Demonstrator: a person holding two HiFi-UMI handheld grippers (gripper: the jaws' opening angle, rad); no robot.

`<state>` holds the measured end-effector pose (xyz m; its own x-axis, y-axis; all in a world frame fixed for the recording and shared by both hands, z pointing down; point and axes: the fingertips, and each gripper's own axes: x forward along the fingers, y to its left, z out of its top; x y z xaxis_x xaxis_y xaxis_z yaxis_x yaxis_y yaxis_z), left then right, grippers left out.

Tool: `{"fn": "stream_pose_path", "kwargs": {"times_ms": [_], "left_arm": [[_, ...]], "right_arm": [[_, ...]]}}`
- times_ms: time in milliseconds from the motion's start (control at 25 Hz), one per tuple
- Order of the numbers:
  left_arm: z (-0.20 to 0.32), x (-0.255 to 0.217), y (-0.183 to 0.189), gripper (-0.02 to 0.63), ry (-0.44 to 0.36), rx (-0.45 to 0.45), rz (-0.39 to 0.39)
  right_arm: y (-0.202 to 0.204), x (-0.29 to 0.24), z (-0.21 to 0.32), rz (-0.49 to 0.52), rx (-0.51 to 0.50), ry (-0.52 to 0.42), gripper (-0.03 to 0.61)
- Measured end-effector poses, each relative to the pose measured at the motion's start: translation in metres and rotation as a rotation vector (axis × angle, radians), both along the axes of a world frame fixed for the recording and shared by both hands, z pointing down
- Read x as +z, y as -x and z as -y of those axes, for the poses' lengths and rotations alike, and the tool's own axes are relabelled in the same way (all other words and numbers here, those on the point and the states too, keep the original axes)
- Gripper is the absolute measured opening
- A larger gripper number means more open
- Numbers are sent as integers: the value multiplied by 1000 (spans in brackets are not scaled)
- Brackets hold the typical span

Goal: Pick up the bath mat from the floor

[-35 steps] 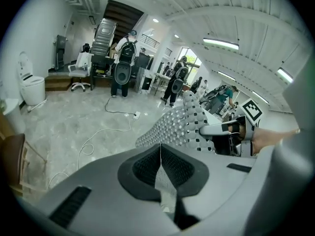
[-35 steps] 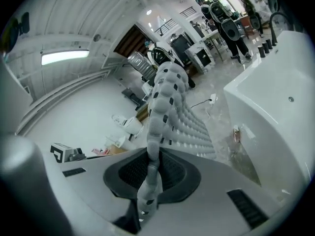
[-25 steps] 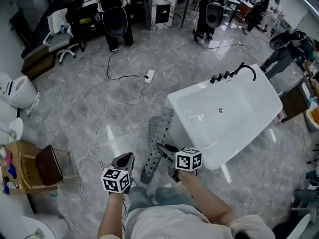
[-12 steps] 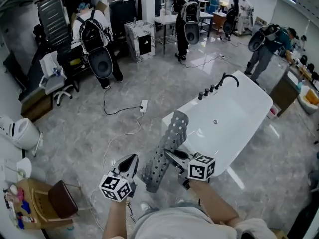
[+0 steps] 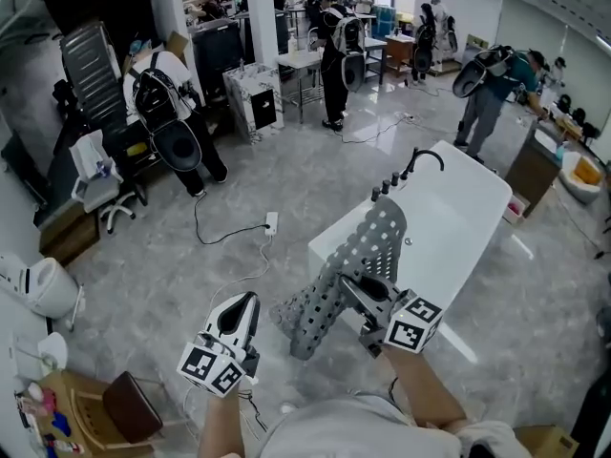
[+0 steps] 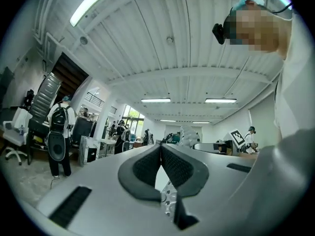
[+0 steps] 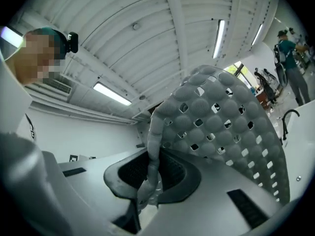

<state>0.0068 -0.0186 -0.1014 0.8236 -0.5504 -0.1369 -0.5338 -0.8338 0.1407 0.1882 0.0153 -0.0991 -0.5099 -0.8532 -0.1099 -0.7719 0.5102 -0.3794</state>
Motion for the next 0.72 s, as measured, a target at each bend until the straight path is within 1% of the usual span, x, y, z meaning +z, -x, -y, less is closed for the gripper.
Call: {"fn": "stream_pose_path", "kwargs": {"times_ms": [320, 480, 720], "left_arm": [[-8, -21, -3, 17, -66, 40, -32], [-13, -24, -6, 17, -85, 52, -39], [-19, -21, -9, 17, -78, 64, -38]], "right_arm": [[-17, -19, -18, -33, 81, -101, 66], [-25, -19, -26, -35, 118, -117, 67], [-25, -13, -37, -34, 139, -113, 67]]}}
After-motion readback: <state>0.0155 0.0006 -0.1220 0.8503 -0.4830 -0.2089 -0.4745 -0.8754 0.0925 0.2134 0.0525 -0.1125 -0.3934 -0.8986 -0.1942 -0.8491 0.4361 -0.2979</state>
